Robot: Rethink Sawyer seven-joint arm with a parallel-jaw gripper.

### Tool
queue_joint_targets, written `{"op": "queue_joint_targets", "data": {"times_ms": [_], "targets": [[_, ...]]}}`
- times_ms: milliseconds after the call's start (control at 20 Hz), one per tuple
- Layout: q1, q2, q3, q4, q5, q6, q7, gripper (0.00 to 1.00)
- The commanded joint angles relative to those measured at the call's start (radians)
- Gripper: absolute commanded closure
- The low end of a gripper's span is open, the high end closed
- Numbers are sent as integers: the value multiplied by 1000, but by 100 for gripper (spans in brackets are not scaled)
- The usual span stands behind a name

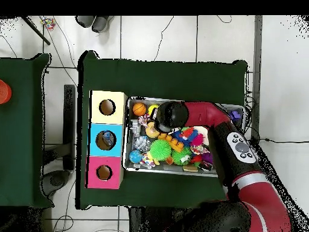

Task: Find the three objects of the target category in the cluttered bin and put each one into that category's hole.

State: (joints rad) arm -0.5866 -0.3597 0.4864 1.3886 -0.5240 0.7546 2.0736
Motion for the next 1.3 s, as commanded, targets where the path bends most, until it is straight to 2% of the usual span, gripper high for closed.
{"op": "queue_joint_targets", "data": {"times_ms": [50, 200, 400, 550, 750, 1050, 1300], "targets": [[23, 142, -75, 29, -267, -318, -128, 0], [67, 121, -125, 178, -282, -402, -10, 0], [105, 58, -157, 318, -310, -508, 51, 0], [177, 48, -234, 342, -331, -607, 116, 0], [250, 33, -303, 376, -278, -683, 150, 0], [254, 38, -326, 383, -237, -706, 71, 0], [214, 18, -287, 384, -222, -649, 20, 0]]}}
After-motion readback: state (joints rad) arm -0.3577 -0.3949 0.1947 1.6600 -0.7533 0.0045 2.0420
